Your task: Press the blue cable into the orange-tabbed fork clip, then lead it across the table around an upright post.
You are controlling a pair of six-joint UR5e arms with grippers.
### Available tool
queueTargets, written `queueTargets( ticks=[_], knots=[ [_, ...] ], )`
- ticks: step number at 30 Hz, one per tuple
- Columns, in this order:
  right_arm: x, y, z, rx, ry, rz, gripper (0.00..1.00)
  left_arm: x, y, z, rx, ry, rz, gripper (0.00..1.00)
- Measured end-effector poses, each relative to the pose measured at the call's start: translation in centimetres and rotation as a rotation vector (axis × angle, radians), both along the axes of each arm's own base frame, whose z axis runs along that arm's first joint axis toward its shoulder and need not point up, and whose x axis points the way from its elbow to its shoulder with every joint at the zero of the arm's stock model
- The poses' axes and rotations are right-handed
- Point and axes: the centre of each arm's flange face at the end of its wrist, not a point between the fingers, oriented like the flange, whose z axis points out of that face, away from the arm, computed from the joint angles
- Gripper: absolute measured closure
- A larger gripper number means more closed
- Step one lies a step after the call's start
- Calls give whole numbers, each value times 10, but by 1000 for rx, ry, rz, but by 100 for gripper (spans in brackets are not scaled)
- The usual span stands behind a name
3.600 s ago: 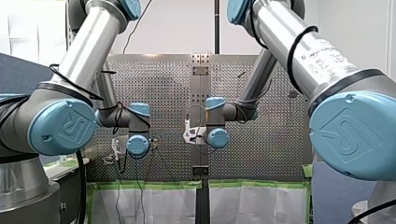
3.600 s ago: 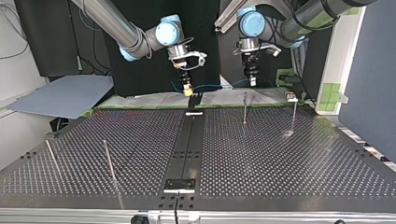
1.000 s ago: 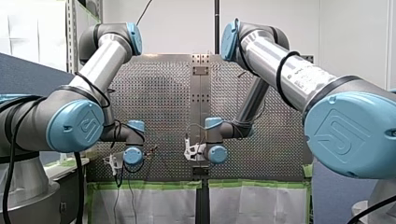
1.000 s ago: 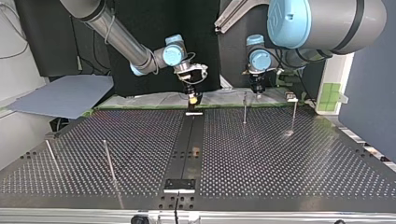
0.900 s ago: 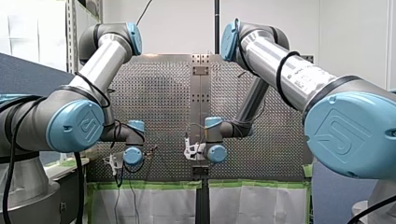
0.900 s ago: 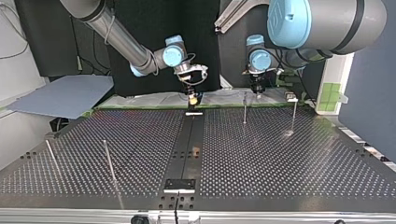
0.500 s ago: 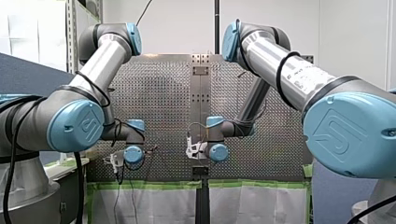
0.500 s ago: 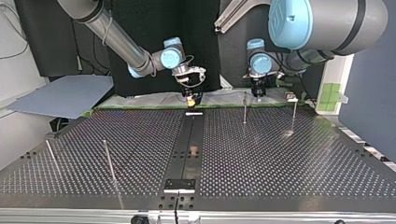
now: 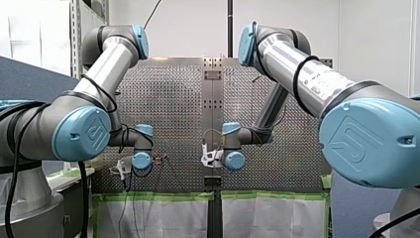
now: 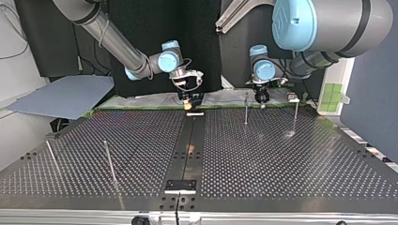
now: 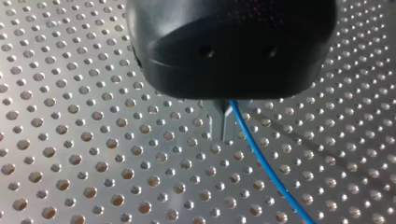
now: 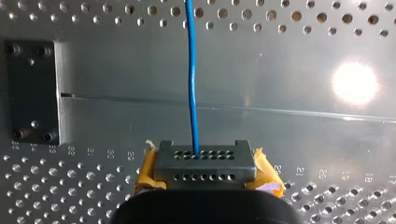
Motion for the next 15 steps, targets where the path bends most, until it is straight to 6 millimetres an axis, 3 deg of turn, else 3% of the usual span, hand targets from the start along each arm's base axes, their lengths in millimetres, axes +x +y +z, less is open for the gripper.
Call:
queueTargets(
  ticks=[2, 3, 4, 12, 14, 15],
  knots=[
    [-1, -1, 0, 0, 0, -2, 100, 1, 0, 1, 2, -6, -7, 71],
    [-1, -2, 0, 1, 1, -3, 100, 3, 1, 1, 0, -12, -12, 71],
    [-2, -2, 0, 2, 2, -4, 100, 4, 1, 1, -4, -17, -16, 56],
    [-4, -2, -1, 7, 16, -6, 100, 3, 2, 0, -59, -22, -28, 53],
    [-4, -3, -1, 7, 18, -6, 100, 3, 2, 0, -66, -21, -32, 39],
    [-4, -3, -1, 7, 19, -6, 100, 3, 2, 0, -68, -20, -38, 39]
  ],
)
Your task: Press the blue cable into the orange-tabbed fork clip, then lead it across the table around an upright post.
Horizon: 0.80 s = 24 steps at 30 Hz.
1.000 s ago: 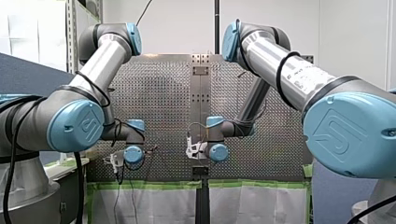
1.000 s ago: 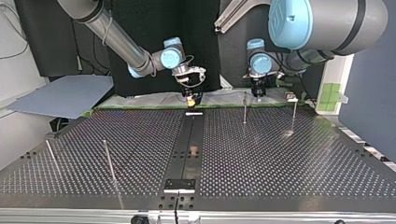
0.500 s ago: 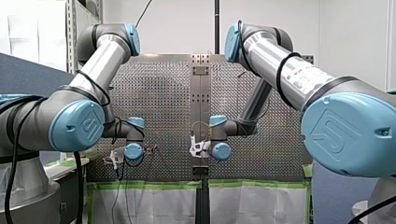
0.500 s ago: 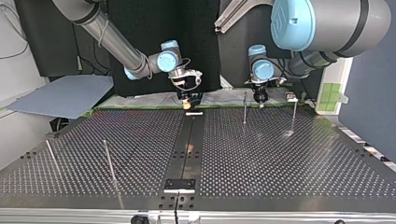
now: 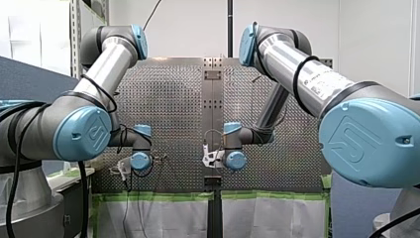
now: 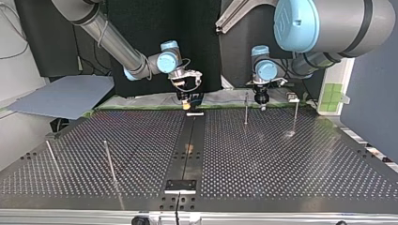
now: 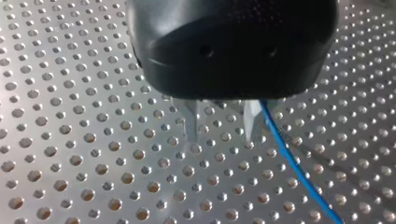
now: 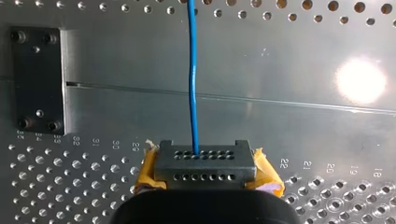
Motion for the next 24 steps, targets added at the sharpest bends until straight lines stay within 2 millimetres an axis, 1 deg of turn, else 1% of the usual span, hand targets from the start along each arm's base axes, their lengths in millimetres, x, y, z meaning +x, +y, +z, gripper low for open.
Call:
queueTargets(
  ticks=[2, 3, 4, 13, 18, 24],
  knots=[
    [0, 0, 0, 0, 1, 0, 100, 0, -1, 0, 1, 3, -12, 17],
    [0, 0, 0, 0, 1, -1, 100, 0, -1, -1, 4, 7, -21, 17],
    [-1, -1, 0, 0, 1, -1, 100, -1, -2, -1, 7, 12, -28, 0],
    [0, -2, 1, -3, 0, -2, 100, -15, 3, -9, 21, 91, -3, 0],
    [0, -3, 2, -4, -1, -3, 100, -29, 8, -16, 19, 150, 8, 0],
    [0, -4, 2, -5, -2, -4, 100, -48, 7, -23, 17, 204, -25, 0]
  ],
)
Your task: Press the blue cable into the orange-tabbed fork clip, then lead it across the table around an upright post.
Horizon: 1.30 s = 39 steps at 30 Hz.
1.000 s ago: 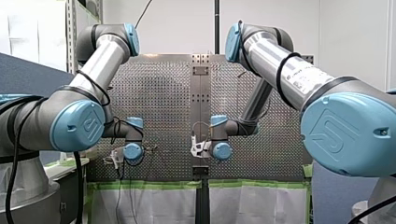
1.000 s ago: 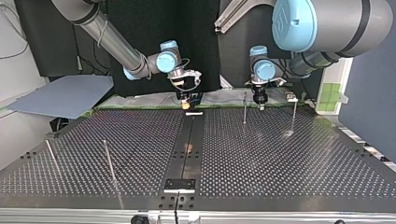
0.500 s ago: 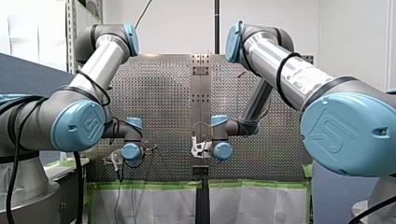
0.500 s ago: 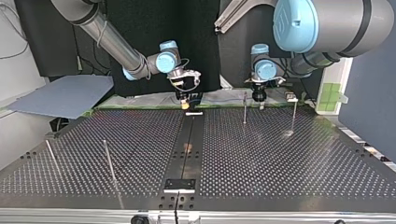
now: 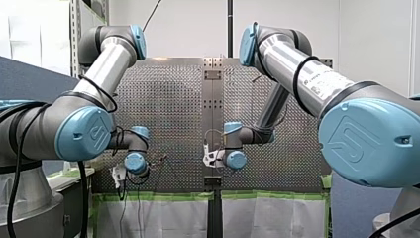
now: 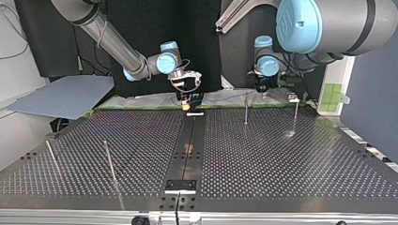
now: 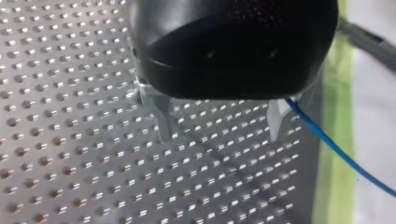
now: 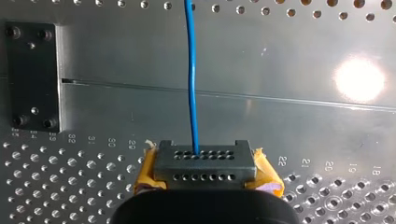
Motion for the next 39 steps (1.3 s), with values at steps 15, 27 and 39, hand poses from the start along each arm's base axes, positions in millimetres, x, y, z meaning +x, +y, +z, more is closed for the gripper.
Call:
queueTargets(
  ticks=[15, 27, 39],
  knots=[
    [0, 0, 0, 2, 2, 0, 100, -43, -9, 22, -28, -3, -87, 0],
    [0, 0, 0, 3, 2, -1, 100, -55, -19, 54, 17, -18, -148, 0],
    [0, 0, -1, 6, 2, 0, 100, -50, -25, 61, 64, -65, -181, 0]
  ],
)
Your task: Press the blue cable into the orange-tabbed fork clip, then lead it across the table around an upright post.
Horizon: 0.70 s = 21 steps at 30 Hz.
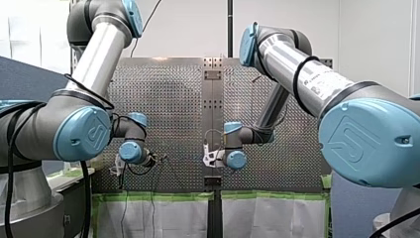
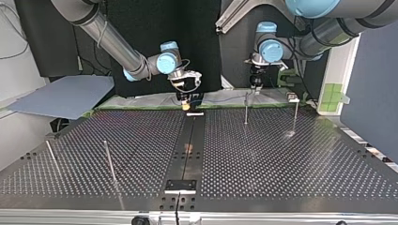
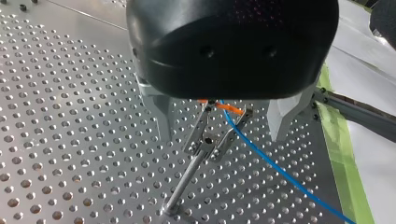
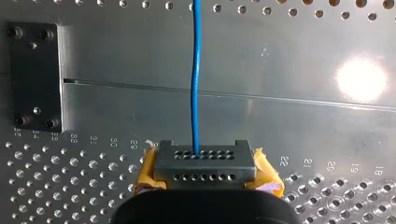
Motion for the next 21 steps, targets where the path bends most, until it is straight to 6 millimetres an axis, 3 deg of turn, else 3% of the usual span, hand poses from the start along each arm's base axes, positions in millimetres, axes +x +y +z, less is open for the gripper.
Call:
queueTargets(
  ticks=[21],
  knots=[
    [0, 0, -1, 2, 0, 0, 100, -3, -7, 0, -4, 1, -16, 0]
  ],
)
